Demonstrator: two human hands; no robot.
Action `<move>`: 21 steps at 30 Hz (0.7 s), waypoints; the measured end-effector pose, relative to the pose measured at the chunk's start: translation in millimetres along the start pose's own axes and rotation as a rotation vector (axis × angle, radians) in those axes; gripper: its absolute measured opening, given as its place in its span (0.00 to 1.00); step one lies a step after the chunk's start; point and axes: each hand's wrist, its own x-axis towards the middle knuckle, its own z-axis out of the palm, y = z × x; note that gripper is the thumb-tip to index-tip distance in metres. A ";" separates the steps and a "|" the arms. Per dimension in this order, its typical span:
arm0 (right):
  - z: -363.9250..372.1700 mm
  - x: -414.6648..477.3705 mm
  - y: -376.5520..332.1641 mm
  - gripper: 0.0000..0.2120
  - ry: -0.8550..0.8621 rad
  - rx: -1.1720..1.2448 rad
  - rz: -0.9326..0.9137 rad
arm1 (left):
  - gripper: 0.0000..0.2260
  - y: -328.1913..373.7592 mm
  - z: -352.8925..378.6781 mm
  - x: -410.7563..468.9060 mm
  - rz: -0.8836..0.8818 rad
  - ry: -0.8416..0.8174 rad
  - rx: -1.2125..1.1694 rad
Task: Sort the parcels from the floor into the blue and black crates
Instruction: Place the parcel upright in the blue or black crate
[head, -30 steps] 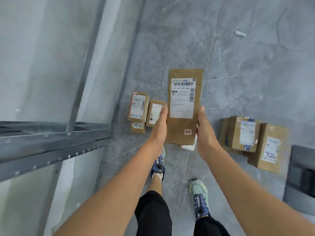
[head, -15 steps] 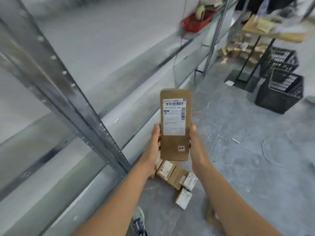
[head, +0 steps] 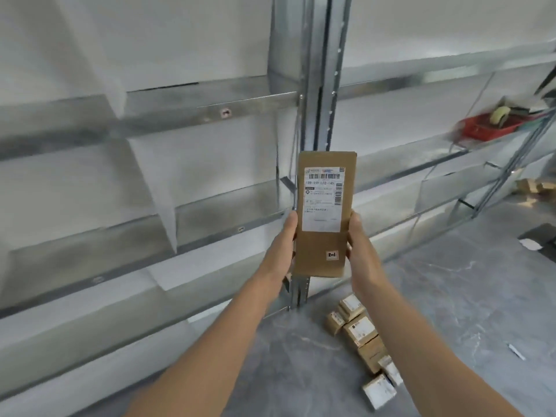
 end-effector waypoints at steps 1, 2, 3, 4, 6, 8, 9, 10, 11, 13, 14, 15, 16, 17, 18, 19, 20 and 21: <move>21.7 -13.0 -1.5 0.21 -0.029 -0.014 -0.002 | 0.18 1.7 -20.6 -19.3 0.004 0.031 -0.006; 43.2 -26.8 -2.6 0.20 -0.063 -0.019 -0.005 | 0.18 2.4 -41.1 -38.2 0.005 0.062 -0.012; 65.1 -40.0 -3.5 0.20 -0.100 -0.022 -0.007 | 0.18 0.8 -62.1 -56.2 0.007 0.096 -0.010; 87.0 -53.7 -2.9 0.20 -0.137 -0.027 0.000 | 0.17 -1.5 -82.7 -75.4 0.004 0.127 -0.018; 130.2 -80.8 -1.8 0.19 -0.214 -0.027 0.022 | 0.17 -7.9 -124.1 -111.9 0.000 0.193 -0.023; 171.8 -107.2 -0.3 0.20 -0.306 -0.027 0.040 | 0.18 -16.1 -164.2 -147.1 0.000 0.260 -0.034; 193.0 -120.2 1.0 0.21 -0.353 -0.033 0.047 | 0.18 -20.3 -184.0 -164.9 -0.003 0.297 -0.045; 213.8 -134.3 2.2 0.22 -0.395 -0.042 0.052 | 0.18 -23.9 -202.7 -182.7 -0.006 0.334 -0.057; 233.8 -147.8 3.6 0.22 -0.430 -0.051 0.049 | 0.18 -27.0 -220.6 -199.8 -0.003 0.373 -0.070; 272.4 -174.3 5.7 0.19 -0.512 -0.062 0.041 | 0.18 -33.1 -252.8 -233.1 0.006 0.460 -0.083; 291.7 -186.6 7.1 0.18 -0.553 -0.065 0.036 | 0.17 -36.4 -268.0 -249.3 0.009 0.504 -0.087; 309.6 -198.7 9.1 0.18 -0.595 -0.077 0.034 | 0.17 -41.1 -282.7 -264.5 0.005 0.547 -0.094; 327.3 -210.4 11.6 0.18 -0.638 -0.091 0.037 | 0.17 -46.1 -296.7 -279.0 0.000 0.588 -0.105; 345.0 -221.9 13.3 0.19 -0.682 -0.100 0.041 | 0.18 -51.4 -311.4 -292.3 -0.007 0.632 -0.116; 361.9 -231.2 16.7 0.19 -0.721 -0.103 0.051 | 0.19 -57.0 -325.2 -304.7 -0.016 0.675 -0.124; 378.5 -239.1 20.9 0.20 -0.761 -0.111 0.068 | 0.20 -62.5 -338.3 -316.0 -0.024 0.716 -0.131; 395.7 -245.9 25.7 0.20 -0.804 -0.124 0.083 | 0.20 -67.4 -350.6 -326.7 -0.028 0.755 -0.139; 411.9 -253.3 30.2 0.20 -0.848 -0.140 0.098 | 0.20 -72.7 -361.8 -337.1 -0.034 0.790 -0.154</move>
